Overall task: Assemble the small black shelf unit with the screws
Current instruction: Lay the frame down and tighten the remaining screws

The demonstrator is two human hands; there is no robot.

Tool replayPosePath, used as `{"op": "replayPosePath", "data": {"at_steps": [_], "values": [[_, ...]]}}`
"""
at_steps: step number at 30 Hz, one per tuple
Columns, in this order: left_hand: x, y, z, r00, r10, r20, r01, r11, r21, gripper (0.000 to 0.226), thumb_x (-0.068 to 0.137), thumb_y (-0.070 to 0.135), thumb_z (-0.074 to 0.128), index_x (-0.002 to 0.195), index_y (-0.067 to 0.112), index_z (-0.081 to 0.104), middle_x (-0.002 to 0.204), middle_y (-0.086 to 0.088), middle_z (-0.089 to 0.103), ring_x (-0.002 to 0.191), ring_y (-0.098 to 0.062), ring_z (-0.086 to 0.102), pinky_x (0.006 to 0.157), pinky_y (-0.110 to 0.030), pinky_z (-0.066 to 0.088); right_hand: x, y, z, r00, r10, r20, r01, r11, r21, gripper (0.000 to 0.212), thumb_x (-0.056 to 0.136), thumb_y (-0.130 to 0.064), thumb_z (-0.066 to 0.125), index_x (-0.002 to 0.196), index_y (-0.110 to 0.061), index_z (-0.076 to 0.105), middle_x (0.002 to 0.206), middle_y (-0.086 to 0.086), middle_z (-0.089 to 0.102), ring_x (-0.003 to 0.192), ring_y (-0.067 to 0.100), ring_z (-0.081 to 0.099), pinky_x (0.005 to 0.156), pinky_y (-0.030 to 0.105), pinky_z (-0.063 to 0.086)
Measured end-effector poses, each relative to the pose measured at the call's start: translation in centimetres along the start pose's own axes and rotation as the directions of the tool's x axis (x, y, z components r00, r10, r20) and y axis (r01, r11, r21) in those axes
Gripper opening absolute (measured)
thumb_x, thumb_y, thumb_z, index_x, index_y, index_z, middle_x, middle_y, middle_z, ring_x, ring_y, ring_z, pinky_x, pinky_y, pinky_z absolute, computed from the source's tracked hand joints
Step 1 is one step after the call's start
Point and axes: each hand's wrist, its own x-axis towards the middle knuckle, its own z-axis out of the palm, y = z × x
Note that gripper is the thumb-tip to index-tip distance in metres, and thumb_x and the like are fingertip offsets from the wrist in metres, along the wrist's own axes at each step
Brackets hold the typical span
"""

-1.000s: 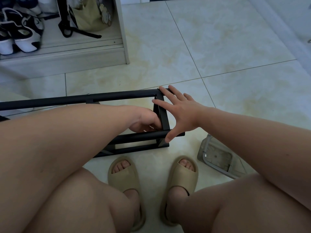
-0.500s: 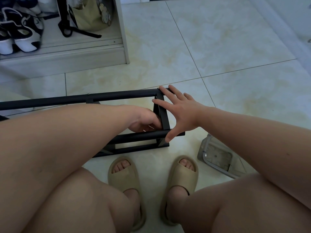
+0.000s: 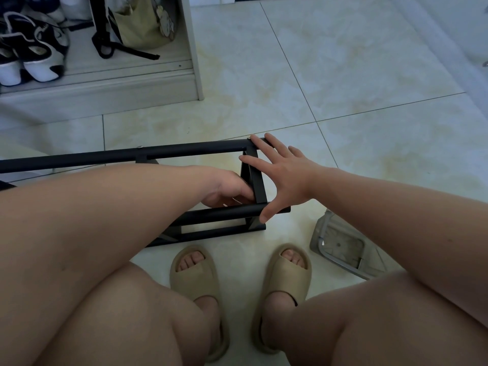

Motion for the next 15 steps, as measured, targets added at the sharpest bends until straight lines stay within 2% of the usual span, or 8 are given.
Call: {"op": "replayPosePath", "data": {"at_steps": [2,4,6,8,9,12,15], "values": [[-0.09,0.11,0.05,1.000,0.003,0.012,-0.003,1.000,-0.012,0.015,0.090,0.006,0.065,0.084,0.017,0.073,0.085,0.000,0.075,0.090,-0.020,0.066,0.082,-0.028,0.048,0.01,0.02,0.06,1.000,-0.001,0.000,0.001,1.000,0.003,0.140,0.047,-0.095,0.063,0.158,-0.045,-0.006,0.162,-0.009,-0.035,0.150,0.021,-0.031,0.123,0.061,0.006],[-0.19,0.14,-0.07,0.999,-0.006,0.032,0.007,1.000,-0.030,0.019,0.090,0.002,0.062,0.084,0.016,0.072,0.085,0.000,0.074,0.087,-0.019,0.065,0.077,-0.027,0.048,0.00,0.04,0.13,1.000,-0.003,-0.003,0.003,1.000,0.002,0.140,0.047,-0.096,0.063,0.157,-0.046,-0.006,0.162,-0.009,-0.034,0.150,0.021,-0.031,0.123,0.061,0.006],[-0.20,0.09,-0.25,0.999,-0.020,0.043,0.022,0.999,-0.039,0.018,0.091,0.002,0.059,0.092,0.015,0.072,0.100,-0.003,0.073,0.095,-0.021,0.063,0.084,-0.029,0.049,0.00,0.06,0.14,1.000,-0.001,-0.001,0.001,1.000,0.003,0.140,0.046,-0.096,0.062,0.157,-0.046,-0.007,0.162,-0.009,-0.035,0.150,0.021,-0.031,0.123,0.061,0.006],[-0.17,-0.10,-0.30,0.999,-0.026,0.041,0.027,0.999,-0.019,0.015,0.094,0.010,0.060,0.101,0.017,0.071,0.116,-0.006,0.072,0.106,-0.022,0.063,0.100,-0.036,0.047,0.05,0.06,0.10,1.000,0.000,0.002,0.000,1.000,0.004,0.140,0.046,-0.097,0.061,0.157,-0.046,-0.007,0.162,-0.009,-0.035,0.150,0.021,-0.030,0.123,0.061,0.006],[-0.13,-0.22,-0.24,0.999,-0.020,0.033,0.020,1.000,-0.005,0.014,0.095,0.015,0.061,0.103,0.019,0.072,0.118,-0.005,0.073,0.108,-0.022,0.063,0.104,-0.036,0.046,0.07,0.05,0.09,1.000,0.000,0.003,0.000,1.000,0.003,0.140,0.045,-0.097,0.061,0.157,-0.046,-0.007,0.162,-0.009,-0.035,0.150,0.021,-0.031,0.123,0.061,0.006],[0.00,-0.39,0.02,1.000,0.012,0.024,-0.013,1.000,0.021,0.015,0.094,0.017,0.064,0.105,0.021,0.072,0.116,-0.003,0.074,0.105,-0.018,0.065,0.095,-0.033,0.050,0.07,0.06,0.10,1.000,0.000,0.001,0.000,1.000,0.002,0.140,0.046,-0.096,0.062,0.157,-0.046,-0.007,0.162,-0.009,-0.035,0.150,0.021,-0.031,0.123,0.061,0.006],[0.01,-0.19,0.06,1.000,0.009,0.021,-0.009,1.000,0.016,0.010,0.090,0.014,0.068,0.095,0.020,0.074,0.104,-0.002,0.074,0.102,-0.020,0.064,0.100,-0.036,0.047,0.01,0.05,0.17,1.000,-0.001,-0.003,0.001,1.000,-0.003,0.140,0.046,-0.097,0.061,0.157,-0.046,-0.007,0.162,-0.009,-0.034,0.151,0.022,-0.030,0.123,0.061,0.007]]}}
